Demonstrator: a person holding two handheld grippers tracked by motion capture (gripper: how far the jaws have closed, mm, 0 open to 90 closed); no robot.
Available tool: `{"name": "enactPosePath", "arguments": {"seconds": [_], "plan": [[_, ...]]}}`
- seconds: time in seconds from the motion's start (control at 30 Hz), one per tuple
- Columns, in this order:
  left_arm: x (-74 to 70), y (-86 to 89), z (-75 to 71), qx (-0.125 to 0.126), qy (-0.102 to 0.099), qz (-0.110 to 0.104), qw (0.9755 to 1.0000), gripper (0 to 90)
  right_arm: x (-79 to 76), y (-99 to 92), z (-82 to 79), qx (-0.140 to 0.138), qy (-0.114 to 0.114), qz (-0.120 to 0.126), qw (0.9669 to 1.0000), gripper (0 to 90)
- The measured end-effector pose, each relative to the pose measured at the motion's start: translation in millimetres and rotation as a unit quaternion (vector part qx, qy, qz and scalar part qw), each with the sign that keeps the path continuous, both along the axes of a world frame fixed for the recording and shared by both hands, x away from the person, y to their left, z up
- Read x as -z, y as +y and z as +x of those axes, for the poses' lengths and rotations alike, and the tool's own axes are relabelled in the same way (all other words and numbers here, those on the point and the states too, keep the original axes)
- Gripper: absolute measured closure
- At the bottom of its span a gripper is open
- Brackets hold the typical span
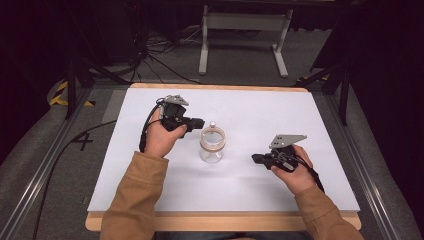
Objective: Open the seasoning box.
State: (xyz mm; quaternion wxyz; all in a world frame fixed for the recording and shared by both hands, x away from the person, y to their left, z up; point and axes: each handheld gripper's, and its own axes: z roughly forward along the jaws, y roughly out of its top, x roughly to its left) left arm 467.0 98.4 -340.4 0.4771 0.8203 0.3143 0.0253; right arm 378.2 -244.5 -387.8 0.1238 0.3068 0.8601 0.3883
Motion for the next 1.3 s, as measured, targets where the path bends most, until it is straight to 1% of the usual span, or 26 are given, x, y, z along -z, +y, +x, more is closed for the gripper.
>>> {"name": "enactPosePath", "arguments": {"seconds": [0.03, 0.13, 0.17, 0.23, 0.3, 0.37, 0.43, 0.47, 0.57, 0.63, 0.67, 0.77, 0.97, 1.03, 1.07, 1.1, 1.17, 1.27, 1.3], "plan": [[0.7, -2.8, 3.5, 0.002, -0.001, -0.006, 1.0000, 83.1, 0.0, 0.0, 0.1, 0.002, 0.001, -0.001, 1.0000, 90.0], [0.9, -7.0, 8.2, 0.003, -0.001, -0.009, 1.0000, 83.8, 0.9, 0.4, 0.3, 0.007, 0.003, 0.000, 1.0000, 90.0], [2.1, -10.8, 13.1, 0.006, -0.004, -0.012, 0.9999, 84.4, 1.3, 0.6, 0.4, 0.008, 0.005, -0.001, 1.0000, 90.0], [2.7, -11.8, 14.7, 0.007, -0.003, -0.013, 0.9999, 85.7, 2.0, 1.4, 0.2, 0.010, 0.006, 0.000, 0.9999, 90.0], [6.7, -14.4, 22.1, 0.004, 0.001, -0.020, 0.9998, 86.3, 3.0, 2.3, 0.6, 0.010, 0.010, 0.000, 0.9999, 90.0], [8.4, -14.7, 24.7, 0.005, 0.002, -0.018, 0.9998, 86.6, 3.5, 3.0, 0.8, 0.010, 0.011, 0.003, 0.9999, 90.0], [13.8, -18.0, 29.4, 0.003, 0.005, -0.020, 0.9998, 86.5, 3.2, 5.4, 1.2, 0.009, 0.013, 0.006, 0.9999, 90.0], [15.1, -19.1, 30.7, 0.004, 0.003, -0.021, 0.9998, 86.5, 3.1, 6.1, 1.2, 0.009, 0.014, 0.007, 0.9998, 90.0], [16.1, -21.7, 32.3, 0.005, 0.003, -0.019, 0.9998, 86.7, 3.1, 9.4, 1.3, 0.006, 0.014, 0.010, 0.9998, 90.0], [17.0, -23.5, 33.0, 0.010, 0.002, -0.022, 0.9997, 87.4, 3.3, 10.4, 1.2, 0.005, 0.015, 0.011, 0.9998, 90.0], [18.2, -26.3, 33.3, 0.013, 0.002, -0.017, 0.9998, 87.9, 4.2, 13.4, 0.9, 0.002, 0.018, 0.014, 0.9997, 90.0], [19.9, -29.6, 33.5, 0.013, 0.003, -0.011, 0.9999, 88.8, 5.6, 17.3, 1.4, -0.001, 0.016, 0.014, 0.9998, 90.0], [21.4, -30.0, 34.5, 0.012, 0.002, -0.008, 0.9999, 88.9, 5.5, 25.8, 2.2, -0.012, 0.014, 0.015, 0.9997, 90.0], [21.4, -30.1, 34.5, 0.012, 0.003, -0.008, 0.9999, 89.0, 5.6, 28.1, 2.1, -0.013, 0.020, 0.025, 0.9994, 90.0], [21.4, -30.0, 34.6, 0.012, 0.003, -0.006, 0.9999, 89.0, 5.7, 28.7, 2.3, -0.016, 0.026, 0.040, 0.9987, 90.0], [21.5, -30.0, 34.6, 0.012, 0.004, -0.006, 0.9999, 89.1, 5.2, 30.1, 2.2, -0.018, 0.034, 0.060, 0.9975, 90.0], [21.7, -30.0, 34.8, 0.013, 0.004, -0.006, 0.9999, 89.1, 4.9, 31.6, 2.8, -0.019, 0.030, 0.064, 0.9973, 90.0], [21.9, -30.2, 35.2, 0.016, 0.004, -0.007, 0.9998, 88.8, 4.5, 38.1, 4.4, -0.019, 0.029, 0.063, 0.9974, 90.0], [22.0, -30.6, 35.2, 0.018, 0.006, -0.008, 0.9998, 89.1, 4.3, 41.6, 5.0, -0.020, 0.030, 0.067, 0.9971, 90.0]]}}
